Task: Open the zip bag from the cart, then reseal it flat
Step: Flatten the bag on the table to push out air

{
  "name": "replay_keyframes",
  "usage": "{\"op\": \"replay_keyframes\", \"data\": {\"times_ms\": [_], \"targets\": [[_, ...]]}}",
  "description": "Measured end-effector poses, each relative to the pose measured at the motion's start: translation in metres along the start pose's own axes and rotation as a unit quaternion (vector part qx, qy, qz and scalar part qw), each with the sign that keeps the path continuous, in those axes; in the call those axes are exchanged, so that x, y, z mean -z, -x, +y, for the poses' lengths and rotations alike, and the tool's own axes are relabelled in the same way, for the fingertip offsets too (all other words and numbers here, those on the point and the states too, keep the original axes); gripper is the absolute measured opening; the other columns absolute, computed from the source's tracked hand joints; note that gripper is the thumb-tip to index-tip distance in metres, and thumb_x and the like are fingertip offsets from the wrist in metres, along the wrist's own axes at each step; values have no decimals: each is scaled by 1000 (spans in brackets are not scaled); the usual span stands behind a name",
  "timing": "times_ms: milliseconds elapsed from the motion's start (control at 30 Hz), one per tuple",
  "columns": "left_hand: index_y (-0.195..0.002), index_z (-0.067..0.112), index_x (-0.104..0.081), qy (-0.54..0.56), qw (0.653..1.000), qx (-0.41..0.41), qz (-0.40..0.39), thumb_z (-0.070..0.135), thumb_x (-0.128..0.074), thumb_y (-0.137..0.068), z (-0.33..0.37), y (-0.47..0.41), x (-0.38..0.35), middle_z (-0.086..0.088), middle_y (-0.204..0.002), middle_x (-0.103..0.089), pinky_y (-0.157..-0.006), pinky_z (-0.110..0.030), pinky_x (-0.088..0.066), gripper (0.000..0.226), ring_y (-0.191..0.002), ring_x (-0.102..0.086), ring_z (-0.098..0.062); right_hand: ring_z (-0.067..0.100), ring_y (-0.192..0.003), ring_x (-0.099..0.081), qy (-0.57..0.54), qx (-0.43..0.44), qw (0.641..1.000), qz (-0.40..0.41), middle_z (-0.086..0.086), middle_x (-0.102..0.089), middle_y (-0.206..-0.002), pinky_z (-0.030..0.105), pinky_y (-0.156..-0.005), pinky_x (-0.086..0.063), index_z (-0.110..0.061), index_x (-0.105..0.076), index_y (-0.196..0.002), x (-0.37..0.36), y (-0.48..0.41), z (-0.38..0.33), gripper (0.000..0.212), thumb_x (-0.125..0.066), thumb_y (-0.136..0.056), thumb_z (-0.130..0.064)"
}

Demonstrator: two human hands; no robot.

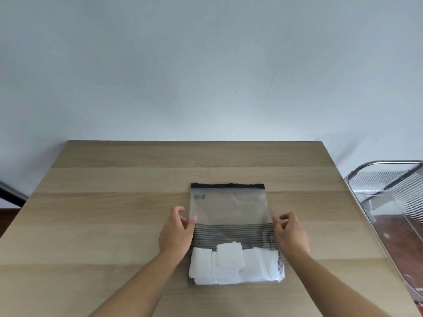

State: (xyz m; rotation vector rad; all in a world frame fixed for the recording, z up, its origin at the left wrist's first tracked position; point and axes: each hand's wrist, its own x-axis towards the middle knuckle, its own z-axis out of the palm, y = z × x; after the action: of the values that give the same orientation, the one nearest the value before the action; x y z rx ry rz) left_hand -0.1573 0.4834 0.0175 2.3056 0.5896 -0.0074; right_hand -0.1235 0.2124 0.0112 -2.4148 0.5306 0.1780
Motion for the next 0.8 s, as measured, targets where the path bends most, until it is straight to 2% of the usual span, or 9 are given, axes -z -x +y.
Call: {"op": "replay_keyframes", "data": {"times_ms": [33,100,167,200,267,367,500,633,800], "targets": [[-120,21,-44,-28,998,-32,36,39,-56,-87,3,1,-1,4,-97,-60,-66,-32,-47,39,-84,-59,-16,23,-85,-64,22,26,999,21,4,-65,-100,40,-75,-54,-18,-47,-108,1,0,-1,28,-43,-93,-42],[-125,19,-43,-63,991,-105,59,36,-56,-87,9,1,-7,-1,-115,-57,-82,-36,-47,43,-102,-56,-22,26,-113,-55,92,103,990,36,7,-55,-128,43,-95,-45,-17,-40,-127,-1,-1,-4,43,-40,-93,-44],[-135,19,-35,-111,981,-160,17,39,-52,-89,15,-1,-17,-4,-138,-45,-101,-37,-36,53,-125,-44,-23,23,-140,-28,145,176,974,3,6,-28,-154,41,-114,-26,-16,-21,-144,-6,-1,-9,61,-33,-94,-49],[-141,20,-27,-140,974,-176,-16,43,-46,-91,17,-2,-22,-4,-149,-32,-109,-38,-28,58,-136,-31,-22,20,-146,-10,165,209,964,-20,4,-10,-159,39,-118,-14,-19,-7,-148,-11,-1,-13,67,-27,-94,-53],[-147,26,-8,-195,955,-205,-85,52,-31,-93,17,-4,-36,0,-159,-5,-117,-39,-11,64,-146,-4,-18,16,-145,16,202,265,941,-62,2,17,-157,34,-118,5,-22,14,-147,-23,-1,-18,73,-15,-92,-59],[-145,34,13,-244,932,-228,-138,61,-9,-90,5,-2,-49,3,-158,15,-116,-36,7,65,-143,17,-13,15,-141,26,256,317,907,-103,-1,26,-154,34,-116,13,-24,25,-143,-38,1,-20,75,5,-83,-66],[-140,38,25,-254,930,-238,-120,69,9,-80,-5,-4,-51,8,-154,23,-113,-31,14,69,-139,24,-8,13,-141,27,267,320,902,-113,-4,25,-155,37,-118,11,-26,25,-144,-48,-2,-12,78,11,-81,-69],[-141,38,24,-267,927,-241,-105,66,0,-84,-6,-4,-54,9,-153,25,-113,-32,15,68,-139,26,-9,10,-140,28,264,319,904,-107,-8,27,-154,36,-117,12,-29,30,-141,-51,-4,-10,73,8,-84,-69],[-142,37,23,-273,925,-240,-108,68,-1,-83,-4,-4,-54,8,-153,25,-113,-32,14,70,-140,24,-10,9,-140,29,278,316,901,-105,-9,29,-152,35,-116,15,-28,29,-142,-51,-4,-10,74,10,-83,-69]]}}
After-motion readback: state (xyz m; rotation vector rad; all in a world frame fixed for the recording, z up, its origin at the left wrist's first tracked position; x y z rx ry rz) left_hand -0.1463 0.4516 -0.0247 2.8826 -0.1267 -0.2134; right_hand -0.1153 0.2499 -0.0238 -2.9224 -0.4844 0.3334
